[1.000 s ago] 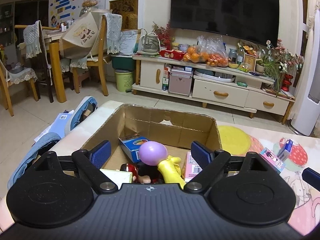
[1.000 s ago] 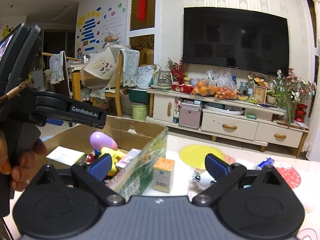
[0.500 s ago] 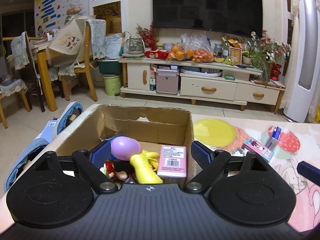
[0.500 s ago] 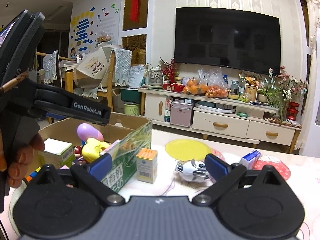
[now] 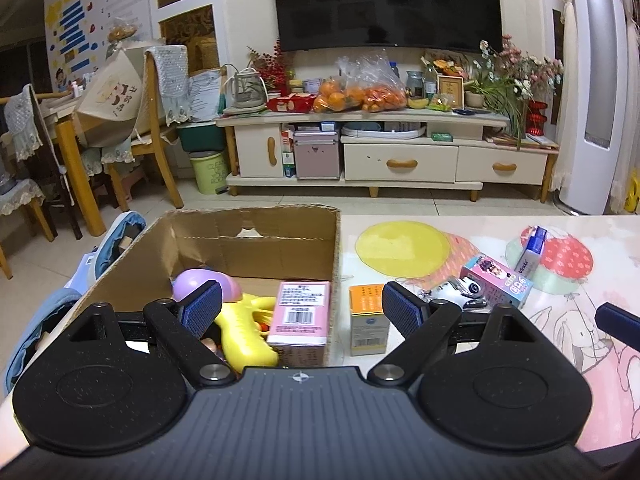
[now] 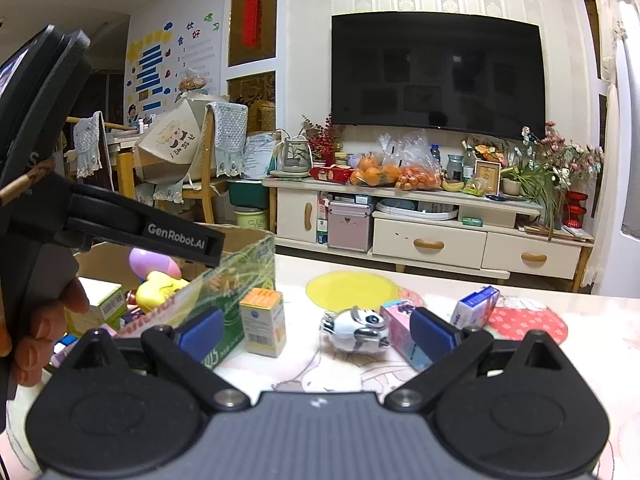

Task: Organize rigid objects
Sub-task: 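Move both tools back over the table toward the remaining toys, then close the right tool on the blue tissue pack while the left tool approaches the silver panda toy, then grasp the silver panda toy with the left tool while the right tool holds the tissue pack, then carry the panda in the left tool while the right tool carries the tissue pack to the box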

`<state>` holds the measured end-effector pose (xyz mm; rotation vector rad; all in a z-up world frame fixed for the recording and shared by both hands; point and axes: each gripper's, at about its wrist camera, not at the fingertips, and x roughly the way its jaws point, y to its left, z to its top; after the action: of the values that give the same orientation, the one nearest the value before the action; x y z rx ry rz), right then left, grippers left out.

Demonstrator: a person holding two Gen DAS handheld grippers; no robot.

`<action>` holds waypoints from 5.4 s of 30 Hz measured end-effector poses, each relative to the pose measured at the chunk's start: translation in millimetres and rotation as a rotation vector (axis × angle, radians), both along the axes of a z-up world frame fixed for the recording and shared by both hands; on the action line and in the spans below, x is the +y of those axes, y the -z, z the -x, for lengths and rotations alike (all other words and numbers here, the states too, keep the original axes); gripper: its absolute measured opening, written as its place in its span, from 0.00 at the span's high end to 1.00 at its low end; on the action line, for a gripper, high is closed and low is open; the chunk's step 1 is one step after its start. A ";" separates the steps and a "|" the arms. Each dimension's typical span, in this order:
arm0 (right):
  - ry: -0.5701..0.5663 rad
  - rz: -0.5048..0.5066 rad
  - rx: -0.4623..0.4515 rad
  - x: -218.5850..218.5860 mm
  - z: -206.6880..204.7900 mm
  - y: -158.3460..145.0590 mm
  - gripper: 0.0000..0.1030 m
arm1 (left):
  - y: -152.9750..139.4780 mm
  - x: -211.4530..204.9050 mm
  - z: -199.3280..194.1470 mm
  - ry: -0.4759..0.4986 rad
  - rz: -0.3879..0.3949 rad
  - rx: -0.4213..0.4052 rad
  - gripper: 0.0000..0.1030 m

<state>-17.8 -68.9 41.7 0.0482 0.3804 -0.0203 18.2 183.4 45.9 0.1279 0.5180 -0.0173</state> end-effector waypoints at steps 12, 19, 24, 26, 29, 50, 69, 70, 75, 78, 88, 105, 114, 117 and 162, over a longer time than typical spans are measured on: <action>0.048 -0.034 0.003 -34.1 8.4 4.9 0.04 | 7.6 -7.5 1.6 0.053 -0.060 0.012 0.00; 0.078 -0.039 0.013 -53.3 8.5 8.9 0.04 | 7.5 -5.9 1.2 0.071 -0.053 0.017 0.00; 0.115 -0.053 0.033 -72.7 5.9 15.3 0.04 | 7.8 -8.5 1.2 0.109 -0.047 0.009 0.00; 0.132 -0.058 0.045 -81.4 3.5 20.1 0.04 | 8.8 -10.7 0.9 0.132 -0.042 0.009 0.00; 0.156 -0.052 0.067 -94.7 -1.8 28.3 0.04 | 11.7 -14.6 0.8 0.162 -0.047 0.010 0.00; 0.233 -0.301 0.093 -183.0 -74.4 65.2 0.04 | 54.0 -62.4 -59.3 0.305 -0.020 0.076 0.00; 0.228 -0.331 0.136 -198.4 -132.0 79.5 0.16 | 85.2 -80.1 -107.4 0.294 -0.010 0.130 0.00; 0.236 -0.329 0.141 -199.6 -133.3 79.7 0.18 | 87.0 -82.8 -107.6 0.291 -0.019 0.123 0.00; 0.238 -0.354 0.198 -206.4 -138.4 84.7 0.60 | 91.6 -90.2 -106.1 0.308 -0.068 0.103 0.06; 0.235 -0.338 0.197 -210.0 -136.1 83.7 0.65 | 93.6 -90.7 -105.7 0.299 -0.068 0.095 0.06; 0.082 -0.239 0.220 -200.4 -127.7 79.9 0.78 | 93.6 -81.5 -85.4 0.269 -0.037 0.064 0.08; -0.153 -0.196 0.247 -152.6 -84.3 73.1 0.78 | 83.4 -60.5 -48.7 0.303 0.087 0.095 0.26; -0.134 -0.223 0.271 -144.3 -53.8 71.9 0.78 | 83.6 -59.5 -25.0 0.351 0.104 0.108 0.26; -0.114 -0.227 0.280 -143.8 -38.1 70.3 0.78 | 82.4 -58.5 -17.0 0.365 0.113 0.114 0.26; 0.082 -0.111 0.335 -79.5 66.5 63.5 0.77 | 91.8 -26.0 49.8 0.453 0.132 0.165 0.00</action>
<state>-84.4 -148.4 -21.8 0.1711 0.7141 -0.0889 -31.6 157.4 -45.9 0.1131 0.6417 -0.5072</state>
